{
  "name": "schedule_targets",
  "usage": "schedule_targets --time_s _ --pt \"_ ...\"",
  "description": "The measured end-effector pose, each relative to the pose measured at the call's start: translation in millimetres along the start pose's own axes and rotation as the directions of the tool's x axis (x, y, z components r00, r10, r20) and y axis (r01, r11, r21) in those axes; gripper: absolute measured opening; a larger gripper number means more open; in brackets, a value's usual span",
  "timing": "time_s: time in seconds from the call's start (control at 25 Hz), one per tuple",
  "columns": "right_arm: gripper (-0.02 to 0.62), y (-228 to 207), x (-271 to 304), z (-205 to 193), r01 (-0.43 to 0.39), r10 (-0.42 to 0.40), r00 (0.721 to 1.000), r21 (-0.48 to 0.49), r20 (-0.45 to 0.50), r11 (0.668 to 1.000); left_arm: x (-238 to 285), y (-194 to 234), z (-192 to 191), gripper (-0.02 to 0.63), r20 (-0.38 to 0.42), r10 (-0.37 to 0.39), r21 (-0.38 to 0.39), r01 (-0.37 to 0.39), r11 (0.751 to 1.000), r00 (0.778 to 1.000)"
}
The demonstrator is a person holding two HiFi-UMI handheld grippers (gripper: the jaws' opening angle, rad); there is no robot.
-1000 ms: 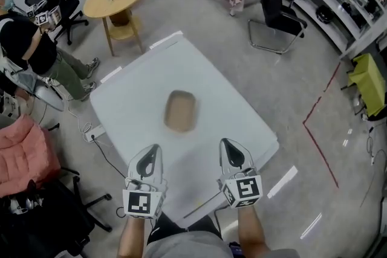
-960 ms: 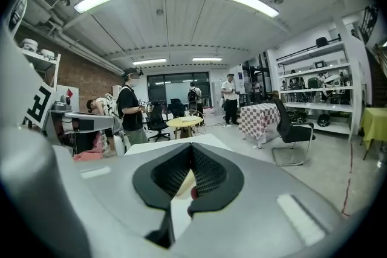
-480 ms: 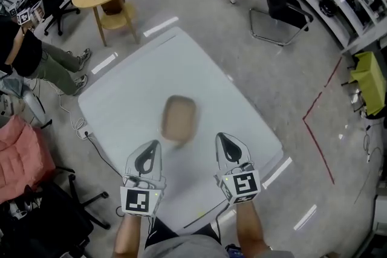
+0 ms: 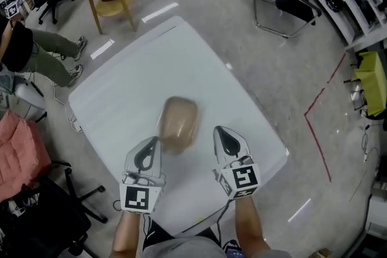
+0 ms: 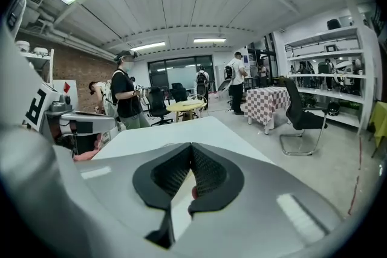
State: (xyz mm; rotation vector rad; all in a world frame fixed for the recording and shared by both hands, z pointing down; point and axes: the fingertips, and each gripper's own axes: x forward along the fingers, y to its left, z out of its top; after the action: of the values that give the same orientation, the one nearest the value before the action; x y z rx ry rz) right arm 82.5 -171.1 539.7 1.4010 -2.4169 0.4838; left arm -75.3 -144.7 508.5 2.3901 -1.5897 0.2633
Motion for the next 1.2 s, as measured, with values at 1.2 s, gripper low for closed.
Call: schedule_targets --time_s 1.2 --pt "0.075 -37 97 -42 -0.174 0.254 0.961 0.469 -0.113 0.866 38 26 -31 0.012 -0.067 0.022 -0.025 -0.024 0.999 0.998"
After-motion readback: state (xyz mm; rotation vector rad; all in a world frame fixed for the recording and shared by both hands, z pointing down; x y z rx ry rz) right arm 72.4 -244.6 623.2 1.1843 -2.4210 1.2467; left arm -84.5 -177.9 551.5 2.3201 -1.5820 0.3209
